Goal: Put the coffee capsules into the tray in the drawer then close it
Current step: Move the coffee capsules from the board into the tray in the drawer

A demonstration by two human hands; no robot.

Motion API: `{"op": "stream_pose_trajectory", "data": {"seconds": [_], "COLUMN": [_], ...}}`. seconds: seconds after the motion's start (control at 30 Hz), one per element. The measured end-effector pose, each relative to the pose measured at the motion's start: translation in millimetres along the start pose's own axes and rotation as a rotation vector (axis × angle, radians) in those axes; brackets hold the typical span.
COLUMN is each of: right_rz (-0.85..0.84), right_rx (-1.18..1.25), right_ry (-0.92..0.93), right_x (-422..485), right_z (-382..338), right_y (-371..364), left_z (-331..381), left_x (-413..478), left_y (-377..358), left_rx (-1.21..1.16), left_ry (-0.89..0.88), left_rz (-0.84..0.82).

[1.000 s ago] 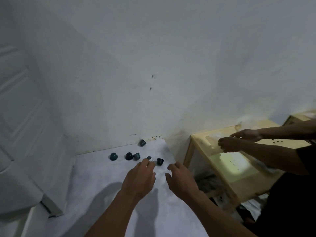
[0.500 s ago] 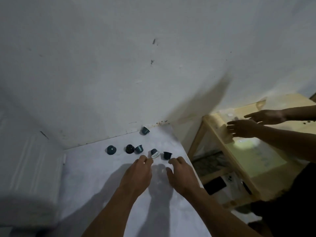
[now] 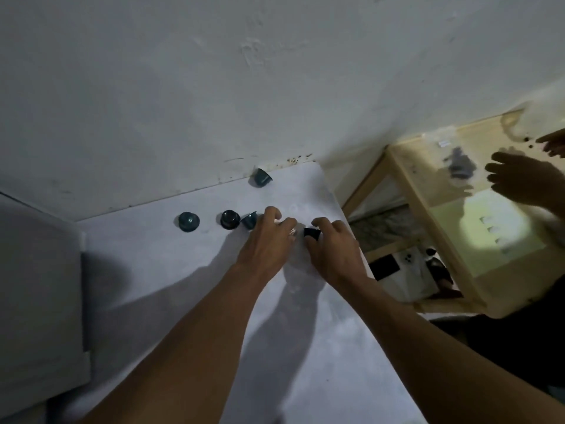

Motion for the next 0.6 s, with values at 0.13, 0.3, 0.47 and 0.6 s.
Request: {"op": "stream_pose_trajectory", "data": {"seconds": [0.13, 0.3, 0.47, 0.6], "right_rz": [0.004, 0.054, 0.063, 0.056], "right_rx": [0.043, 0.126, 0.131, 0.132], "right_ry": [0.017, 0.043, 0.073, 0.1], "right_x": [9, 11, 13, 13], "right_z": [1, 3, 7, 10], "right_y": [-4, -4, -5, -4], "left_z": [-5, -6, -5, -5], "left_x": [7, 11, 12, 14], "left_y": [-4, -4, -4, -5], "left_rx": [-0.082, -0.151, -0.263, -0.259], "left_ry": [0.051, 0.111, 0.158, 0.219], "left_rz": [0.052, 0.089, 0.105, 0.117]}}
Point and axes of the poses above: each hand's wrist, its own x-axis towards the middle knuckle, its own y-axis out of the back of the hand, z = x × y, the point moved 1 cm from there along x, towards the middle knuckle, and after that the axes turned 9 degrees about -x, right-handed, at the moved point
